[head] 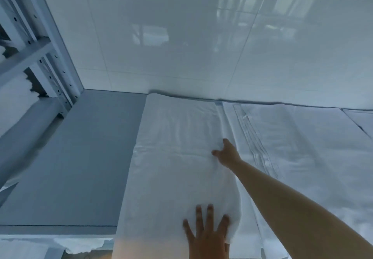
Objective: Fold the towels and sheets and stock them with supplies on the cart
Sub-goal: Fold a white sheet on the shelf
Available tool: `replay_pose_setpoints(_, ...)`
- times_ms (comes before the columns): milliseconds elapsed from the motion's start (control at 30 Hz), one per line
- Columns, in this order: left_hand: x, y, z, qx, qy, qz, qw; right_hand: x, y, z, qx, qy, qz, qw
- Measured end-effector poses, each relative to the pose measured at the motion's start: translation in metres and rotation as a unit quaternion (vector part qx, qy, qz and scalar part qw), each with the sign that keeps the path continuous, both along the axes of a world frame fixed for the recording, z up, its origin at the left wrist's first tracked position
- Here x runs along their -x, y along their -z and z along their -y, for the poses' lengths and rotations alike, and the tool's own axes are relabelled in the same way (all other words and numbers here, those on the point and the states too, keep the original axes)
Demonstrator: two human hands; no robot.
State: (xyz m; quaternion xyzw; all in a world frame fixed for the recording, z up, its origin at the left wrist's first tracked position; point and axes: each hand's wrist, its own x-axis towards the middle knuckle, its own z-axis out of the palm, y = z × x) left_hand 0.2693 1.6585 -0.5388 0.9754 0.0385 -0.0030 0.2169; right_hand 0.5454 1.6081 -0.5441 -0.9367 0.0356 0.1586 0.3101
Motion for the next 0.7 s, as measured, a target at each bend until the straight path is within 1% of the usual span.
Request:
replay_pose_setpoints(100,0.001,0.026,-0.003,-0.016,-0.007,-0.014,1.0,0.006,0.017,-0.005,0.029,-0.003,0.045,0.999)
replay_pose_setpoints(200,-0.003,0.032,-0.011,0.009,0.014,-0.035,0.999,0.003,0.015,-0.018,0.039,-0.009,0.056,0.998)
replay_pose_setpoints(267,-0.004,0.035,-0.024,0.011,0.023,-0.02,0.999,0.004,0.012,-0.03,0.039,-0.009,0.052,0.998)
replay_pose_setpoints(333,-0.001,0.039,-0.043,0.004,0.011,0.0,1.0,0.009,0.011,-0.045,0.039,-0.011,0.05,0.998)
replay_pose_setpoints(400,0.007,0.042,-0.068,0.003,0.003,0.001,1.0,0.016,0.012,-0.066,0.035,-0.015,0.05,0.998)
replay_pose_setpoints(500,0.023,0.043,-0.112,-0.003,-0.001,-0.004,1.0,0.031,0.015,-0.108,0.019,-0.023,0.049,0.998)
replay_pose_setpoints(633,0.048,0.047,-0.173,-0.038,-0.03,0.019,0.999,0.05,0.016,-0.165,-0.026,-0.022,0.04,0.999)
replay_pose_setpoints(700,0.055,0.036,-0.192,-0.014,-0.038,-0.009,0.999,0.053,0.011,-0.183,-0.056,-0.004,0.039,0.998)
